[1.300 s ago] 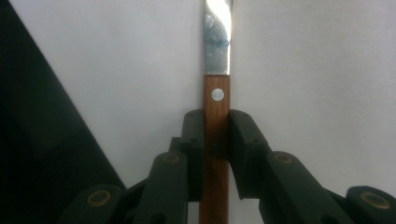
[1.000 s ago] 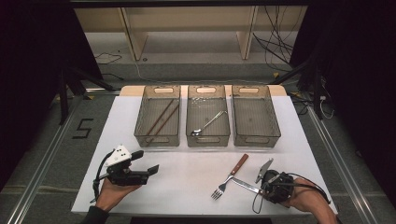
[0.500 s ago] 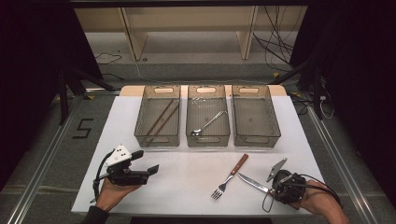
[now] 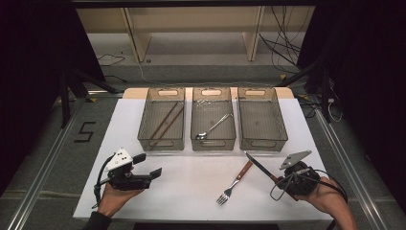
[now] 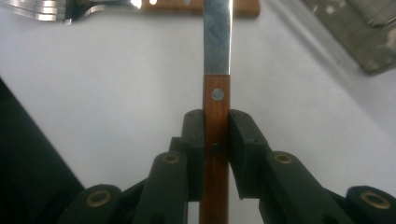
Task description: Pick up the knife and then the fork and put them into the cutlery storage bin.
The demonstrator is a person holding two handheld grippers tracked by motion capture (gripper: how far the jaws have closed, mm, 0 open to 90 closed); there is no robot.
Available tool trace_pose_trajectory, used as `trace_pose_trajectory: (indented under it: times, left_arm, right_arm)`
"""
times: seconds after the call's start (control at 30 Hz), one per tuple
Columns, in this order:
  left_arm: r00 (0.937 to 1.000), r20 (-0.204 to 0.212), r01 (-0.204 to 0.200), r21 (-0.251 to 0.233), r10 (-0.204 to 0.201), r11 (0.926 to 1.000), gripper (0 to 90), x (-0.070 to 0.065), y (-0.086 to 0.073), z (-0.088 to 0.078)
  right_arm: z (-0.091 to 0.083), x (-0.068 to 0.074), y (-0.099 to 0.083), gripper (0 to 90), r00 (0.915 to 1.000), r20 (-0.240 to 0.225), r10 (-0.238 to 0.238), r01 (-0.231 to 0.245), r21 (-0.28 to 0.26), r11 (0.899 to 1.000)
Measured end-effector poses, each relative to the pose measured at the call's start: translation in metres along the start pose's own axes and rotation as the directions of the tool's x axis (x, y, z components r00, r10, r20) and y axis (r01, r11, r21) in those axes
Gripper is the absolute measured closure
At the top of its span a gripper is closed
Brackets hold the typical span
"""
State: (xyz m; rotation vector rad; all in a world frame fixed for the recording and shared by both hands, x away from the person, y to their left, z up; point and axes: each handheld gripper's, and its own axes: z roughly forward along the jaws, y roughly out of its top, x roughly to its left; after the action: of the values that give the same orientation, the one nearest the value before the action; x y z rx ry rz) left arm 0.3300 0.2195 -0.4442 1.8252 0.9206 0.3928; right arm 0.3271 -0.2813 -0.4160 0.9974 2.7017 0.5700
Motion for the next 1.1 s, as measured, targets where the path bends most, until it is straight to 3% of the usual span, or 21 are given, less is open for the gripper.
trace_pose_trajectory:
  times: [0.17, 0.43, 1.1]
  left_arm:
    - [1.0, -0.001, 0.008, -0.008, -0.008, 0.9999, 15.7, 0.0, 0.0, -0.001]
    - [0.9999, -0.005, 0.014, -0.022, -0.014, 0.9997, 15.7, 0.001, 0.001, -0.003]
    - [0.9997, -0.006, 0.024, -0.042, -0.024, 0.9988, 15.7, 0.001, -0.002, -0.01]
  right_arm:
    - [-0.003, -0.008, 0.01, 77.3, 0.9986, 0.01, 0.053, -0.052, -0.067, 0.996]
    - [-0.003, -0.022, 0.033, 77.3, 0.9924, 0.04, 0.117, -0.109, -0.16, 0.981]
    - [-0.007, -0.051, 0.079, 77.2, 0.9702, 0.054, 0.236, -0.21, -0.301, 0.93]
